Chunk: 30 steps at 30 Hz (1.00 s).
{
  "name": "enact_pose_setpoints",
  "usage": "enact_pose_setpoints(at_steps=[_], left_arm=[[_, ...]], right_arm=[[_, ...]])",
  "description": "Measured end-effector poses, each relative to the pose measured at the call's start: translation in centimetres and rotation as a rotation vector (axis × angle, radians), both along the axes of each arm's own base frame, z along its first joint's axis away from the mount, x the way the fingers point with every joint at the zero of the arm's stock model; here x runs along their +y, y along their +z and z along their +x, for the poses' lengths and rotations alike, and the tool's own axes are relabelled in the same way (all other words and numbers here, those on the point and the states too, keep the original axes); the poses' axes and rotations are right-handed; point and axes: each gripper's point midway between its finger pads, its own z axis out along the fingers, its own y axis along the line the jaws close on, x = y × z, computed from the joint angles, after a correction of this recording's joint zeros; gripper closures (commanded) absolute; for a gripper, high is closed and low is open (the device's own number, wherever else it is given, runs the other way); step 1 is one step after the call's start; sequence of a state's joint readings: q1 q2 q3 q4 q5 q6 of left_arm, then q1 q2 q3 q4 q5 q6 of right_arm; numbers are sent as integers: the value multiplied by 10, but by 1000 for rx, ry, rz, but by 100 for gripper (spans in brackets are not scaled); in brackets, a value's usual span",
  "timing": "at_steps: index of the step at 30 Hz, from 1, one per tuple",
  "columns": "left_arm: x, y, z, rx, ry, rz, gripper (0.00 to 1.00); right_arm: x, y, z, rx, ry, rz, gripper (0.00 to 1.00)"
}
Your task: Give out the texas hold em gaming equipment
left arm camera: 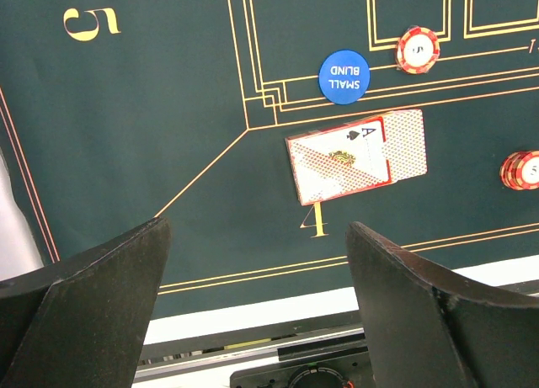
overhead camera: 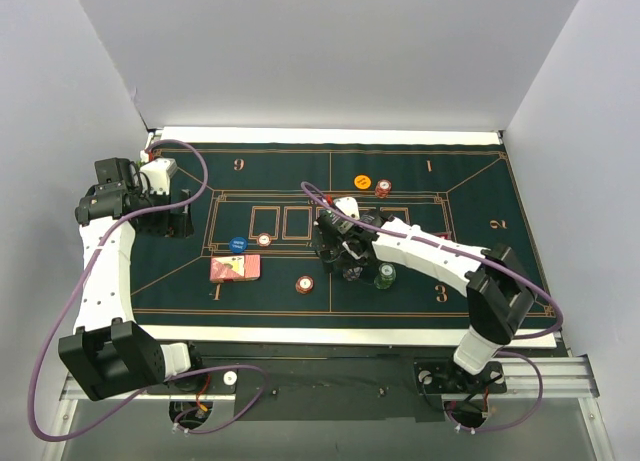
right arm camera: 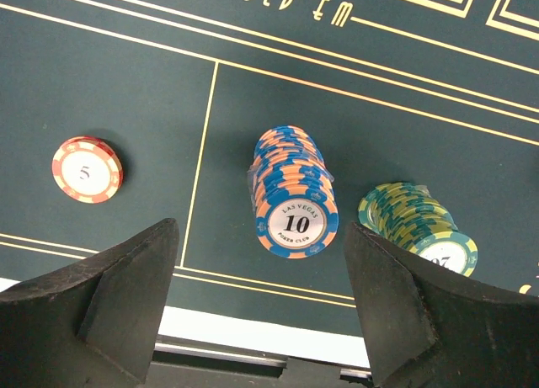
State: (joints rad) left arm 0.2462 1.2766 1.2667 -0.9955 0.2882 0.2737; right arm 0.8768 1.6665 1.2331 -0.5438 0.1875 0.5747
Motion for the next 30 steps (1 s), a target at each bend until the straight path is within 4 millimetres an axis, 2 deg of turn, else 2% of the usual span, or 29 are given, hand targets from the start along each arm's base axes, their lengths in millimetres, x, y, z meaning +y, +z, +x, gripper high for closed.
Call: enact_pose_setpoints(at_steps=[8,13,17,25,30], left_arm=[[0,0,0,0,0,1,4],[0,0,0,0,1,1,4],[1,0,0,1,1,3,4],[1,0,0,0,2,4,4],[1,2,0,-6,1,6,4]], right_arm=[[-3,-2,4,-5,-10,-10,27],[-10,-17,10,14,-33,-28,30],[-15,-25,11,28,-41,-42,36],[-8,-28,13,33,-35,-14,54],[-13,-37,12,51,-46,-8,55]])
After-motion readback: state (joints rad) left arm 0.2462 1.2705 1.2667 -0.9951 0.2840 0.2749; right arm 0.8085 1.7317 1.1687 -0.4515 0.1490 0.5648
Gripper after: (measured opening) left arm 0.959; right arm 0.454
